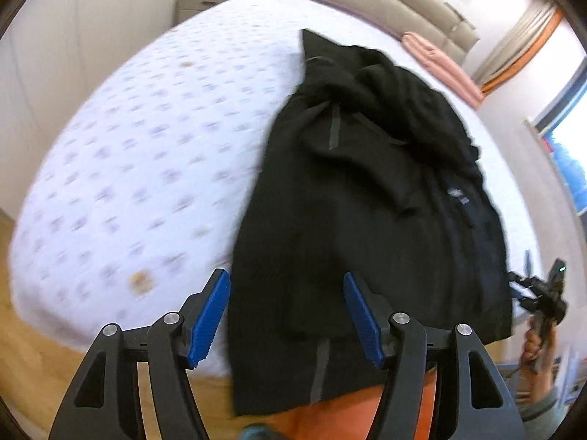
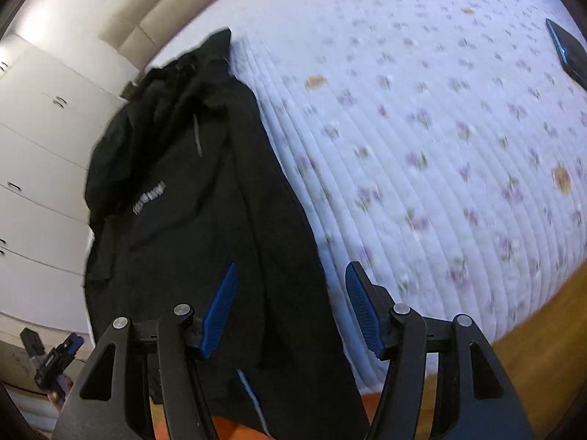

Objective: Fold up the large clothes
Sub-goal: 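Grasp the jacket hem with both tools and lift it up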

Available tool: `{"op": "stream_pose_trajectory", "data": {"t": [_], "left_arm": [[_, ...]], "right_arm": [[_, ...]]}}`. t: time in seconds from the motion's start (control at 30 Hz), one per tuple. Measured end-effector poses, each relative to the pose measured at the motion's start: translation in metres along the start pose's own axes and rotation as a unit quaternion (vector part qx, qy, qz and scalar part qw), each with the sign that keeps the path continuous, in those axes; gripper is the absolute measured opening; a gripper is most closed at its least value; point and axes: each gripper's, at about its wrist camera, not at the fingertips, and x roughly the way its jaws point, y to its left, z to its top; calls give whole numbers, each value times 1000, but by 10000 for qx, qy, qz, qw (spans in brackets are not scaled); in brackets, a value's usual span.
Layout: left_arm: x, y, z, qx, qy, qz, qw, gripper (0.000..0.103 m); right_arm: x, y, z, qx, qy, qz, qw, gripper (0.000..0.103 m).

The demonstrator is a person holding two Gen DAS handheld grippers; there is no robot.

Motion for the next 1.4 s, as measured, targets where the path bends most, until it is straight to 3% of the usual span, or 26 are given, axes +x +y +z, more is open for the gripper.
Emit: {"op": "stream_pose_trajectory", "data": {"t": [0.13, 0.27, 0.37, 0.47, 0.53, 0.6, 0.73, 0.83, 0.87, 0.93, 1.03, 1.07, 1.1, 1.13, 1.23, 1.4], "left_arm": [[13, 28, -13, -407, 233, -388, 9981, 67], [42, 35, -24, -497, 519, -474, 9963, 64], [46, 28, -29, -350, 516, -634, 9960, 50], [45, 21, -32, -166, 507, -746, 9958, 20], [39, 17, -33, -20, 445, -734, 9963, 18], [34, 16, -32, -5, 409, -812, 9959, 18], [31, 24, -34, -138, 491, -957, 9941, 19], [36, 24, -41, -115, 653, -900, 9937, 36], [38, 23, -43, -116, 707, -919, 9932, 46], [40, 18, -48, -56, 763, -907, 9929, 53], [43, 9, -48, 31, 747, -731, 9945, 53], [43, 7, -48, 28, 741, -673, 9950, 44], [43, 5, -47, 55, 738, -587, 9955, 23], [42, 2, -46, 118, 737, -481, 9961, 15], [29, -3, -43, 63, 569, -511, 9970, 10], [-19, -13, -24, -141, -36, -913, 9957, 9]], "right_arm": [[10, 10, -9, -232, 142, -240, 9993, 64], [16, 25, -16, -522, 168, -455, 9975, 64], [16, 29, -22, -669, 217, -568, 9959, 64], [12, 23, -27, -642, 291, -426, 9966, 64], [9, 18, -32, -681, 348, -258, 9967, 47], [1, 18, -37, -865, 295, -231, 9955, 42], [-4, 10, -45, -883, 400, -96, 9952, 44], [1, 1, -49, -770, 553, -53, 9955, 49], [1, -1, -51, -751, 568, -59, 9955, 50], [1, -3, -54, -736, 618, -40, 9954, 54], [5, 1, -56, -782, 720, 21, 9943, 56], [3, 3, -59, -815, 729, 13, 9940, 56], [2, 6, -60, -870, 737, -16, 9935, 52], [1, 11, -62, -1005, 753, -124, 9920, 40], [-4, 24, -64, -1192, 716, -318, 9898, 19], [-40, 35, -56, -1023, 473, 51, 9936, 14]]}}
